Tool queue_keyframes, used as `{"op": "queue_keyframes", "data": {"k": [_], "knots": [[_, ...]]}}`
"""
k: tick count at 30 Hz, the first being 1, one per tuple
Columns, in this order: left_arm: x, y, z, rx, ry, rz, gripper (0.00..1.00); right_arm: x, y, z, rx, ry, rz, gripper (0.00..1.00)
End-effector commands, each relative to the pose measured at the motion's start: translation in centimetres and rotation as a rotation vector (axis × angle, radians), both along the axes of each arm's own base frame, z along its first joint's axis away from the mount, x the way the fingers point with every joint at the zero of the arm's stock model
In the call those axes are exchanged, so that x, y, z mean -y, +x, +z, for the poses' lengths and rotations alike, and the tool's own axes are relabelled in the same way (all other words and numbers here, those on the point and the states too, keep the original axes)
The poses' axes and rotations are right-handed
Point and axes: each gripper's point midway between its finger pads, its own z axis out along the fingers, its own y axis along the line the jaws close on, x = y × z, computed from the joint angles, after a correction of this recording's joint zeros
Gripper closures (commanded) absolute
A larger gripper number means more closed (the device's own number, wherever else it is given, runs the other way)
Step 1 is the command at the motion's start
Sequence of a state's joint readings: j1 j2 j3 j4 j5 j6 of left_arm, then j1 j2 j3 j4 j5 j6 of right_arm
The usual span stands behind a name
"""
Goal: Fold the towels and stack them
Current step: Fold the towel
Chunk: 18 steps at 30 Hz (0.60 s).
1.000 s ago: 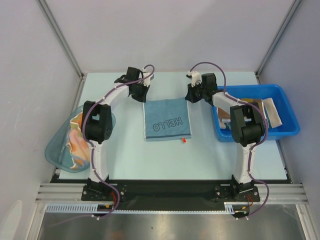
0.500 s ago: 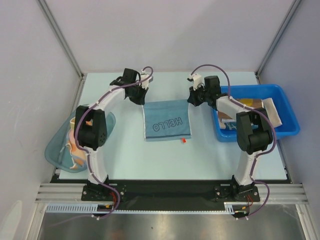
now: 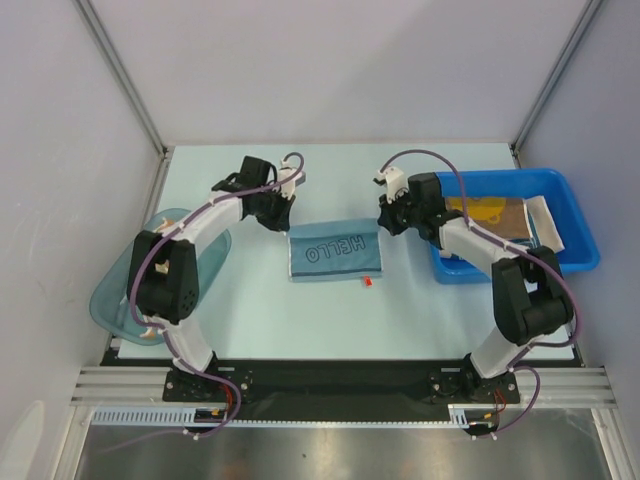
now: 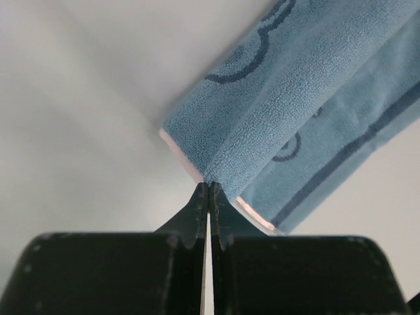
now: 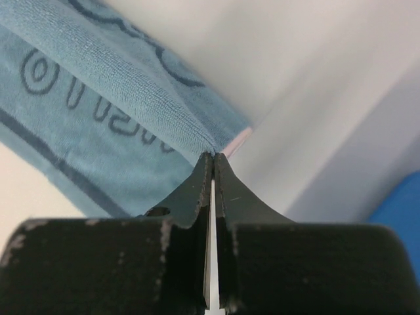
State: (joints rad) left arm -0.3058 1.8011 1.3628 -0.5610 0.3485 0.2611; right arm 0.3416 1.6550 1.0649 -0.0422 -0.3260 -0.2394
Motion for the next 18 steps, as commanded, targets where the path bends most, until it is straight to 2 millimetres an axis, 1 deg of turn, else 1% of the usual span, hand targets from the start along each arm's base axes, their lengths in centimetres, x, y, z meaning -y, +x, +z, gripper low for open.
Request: {"op": "queue_keyframes", "data": {"k": [1, 2, 3, 4, 5, 7, 8, 9, 10, 12, 14, 17, 18], "knots": [[0.8, -1.2, 3.0, 0.072, -0.050, -0.020, 1.00, 0.5, -1.2, 1.8, 0.046, -0.006, -0.052, 1.00], [0.8, -1.7, 2.9, 0.065, -0.053, -0.019, 1.00, 0.7, -1.5, 2.1, 0.052, -0.004, -0.062, 1.00], [0.7, -2.4, 2.4, 0.049, -0.051, -0.019, 1.00, 0.9, -2.2, 2.1, 0.048, -0.002, -0.066, 1.00], [0.8, -2.8, 2.6, 0.052, -0.053, -0.024, 1.00, 1.0, -2.5, 2.1, 0.041, 0.005, -0.075, 1.00], [0.8, -3.1, 2.5, 0.050, -0.050, -0.022, 1.00, 1.2, -2.9, 1.8, 0.032, 0.003, -0.084, 1.00], [0.7, -4.2, 1.6, 0.020, -0.047, -0.022, 0.99, 1.2, -3.8, 1.1, -0.003, 0.002, -0.088, 1.00], [1.1, -4.5, 1.9, 0.025, -0.072, -0.027, 1.00, 1.2, -4.2, 0.8, -0.013, -0.002, -0.092, 1.00], [1.1, -5.2, 1.2, 0.002, -0.080, -0.030, 1.00, 1.2, -4.5, 0.5, -0.018, -0.004, -0.091, 1.00], [1.3, -5.7, 1.0, -0.011, -0.088, -0.037, 1.00, 1.3, -5.2, -0.2, -0.027, -0.013, -0.090, 1.00], [1.4, -6.4, 0.1, -0.041, -0.084, -0.035, 1.00, 1.4, -5.6, -0.7, -0.034, -0.014, -0.100, 1.00], [1.6, -7.0, -0.5, -0.059, -0.077, -0.038, 1.00, 1.3, -6.0, -1.2, -0.053, -0.009, -0.107, 1.00], [2.0, -7.1, -0.8, -0.061, -0.087, -0.036, 1.00, 0.8, -6.5, -2.1, -0.073, -0.015, -0.102, 1.00], [1.9, -7.1, -1.2, -0.071, -0.081, -0.030, 1.00, 0.8, -6.7, -2.3, -0.083, -0.019, -0.104, 1.00]]}}
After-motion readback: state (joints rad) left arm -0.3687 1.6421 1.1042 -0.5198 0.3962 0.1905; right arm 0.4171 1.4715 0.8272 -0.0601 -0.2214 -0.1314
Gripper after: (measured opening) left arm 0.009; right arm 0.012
